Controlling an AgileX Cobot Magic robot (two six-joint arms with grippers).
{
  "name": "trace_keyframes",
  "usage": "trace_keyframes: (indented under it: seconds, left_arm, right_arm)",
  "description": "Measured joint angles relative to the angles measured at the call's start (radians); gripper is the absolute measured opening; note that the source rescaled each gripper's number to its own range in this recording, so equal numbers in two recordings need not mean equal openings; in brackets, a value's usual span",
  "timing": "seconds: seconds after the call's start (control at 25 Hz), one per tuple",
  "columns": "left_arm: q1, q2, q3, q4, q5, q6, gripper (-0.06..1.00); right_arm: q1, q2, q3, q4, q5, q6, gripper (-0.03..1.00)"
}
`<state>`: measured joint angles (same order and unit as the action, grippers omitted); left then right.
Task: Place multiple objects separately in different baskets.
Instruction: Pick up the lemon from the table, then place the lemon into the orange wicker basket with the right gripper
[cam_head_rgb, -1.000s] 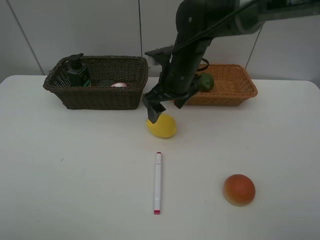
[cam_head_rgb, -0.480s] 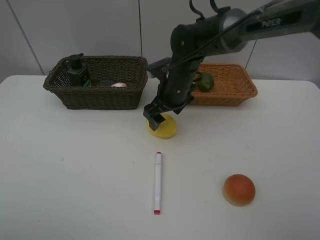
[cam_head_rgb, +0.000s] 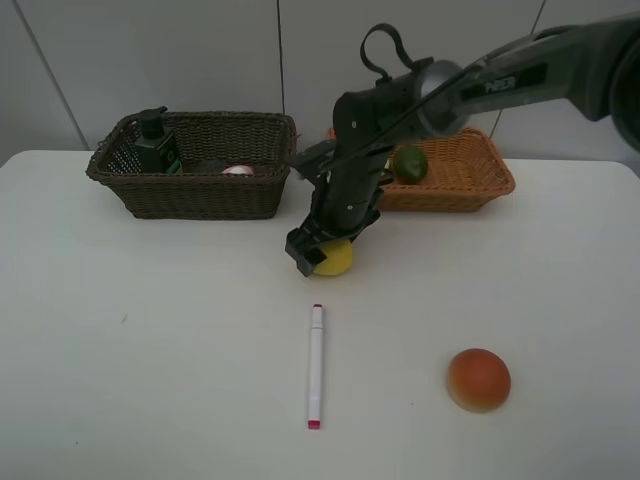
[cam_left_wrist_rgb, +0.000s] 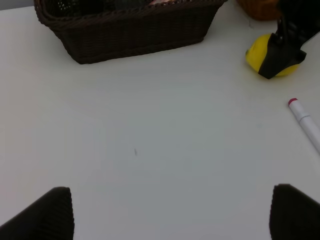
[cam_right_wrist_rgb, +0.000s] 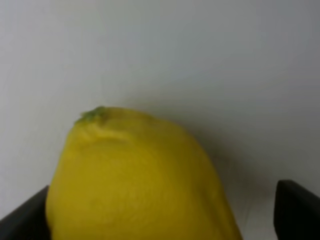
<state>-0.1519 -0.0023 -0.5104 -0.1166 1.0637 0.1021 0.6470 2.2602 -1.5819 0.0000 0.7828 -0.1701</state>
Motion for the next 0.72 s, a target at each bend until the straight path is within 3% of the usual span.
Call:
trace_keyframes:
  seconds: [0.24,0.48,0.72]
  left_arm:
    - [0.0,0.0,0.0,0.0,0.0,0.0,1.0]
    - [0.0,0.0,0.0,0.0,0.0,0.0,1.0]
    - [0.0,0.0,0.0,0.0,0.0,0.0,1.0]
  right_arm:
    - [0.0,0.009,0.0,0.0,-0.001,-0.005,0.55]
    - [0.0,-0.017,0.0,0.0,0.033,-0.019,0.55]
    - [-0.029,-0.224,0.0,-0.066,0.031,-0.012,0.55]
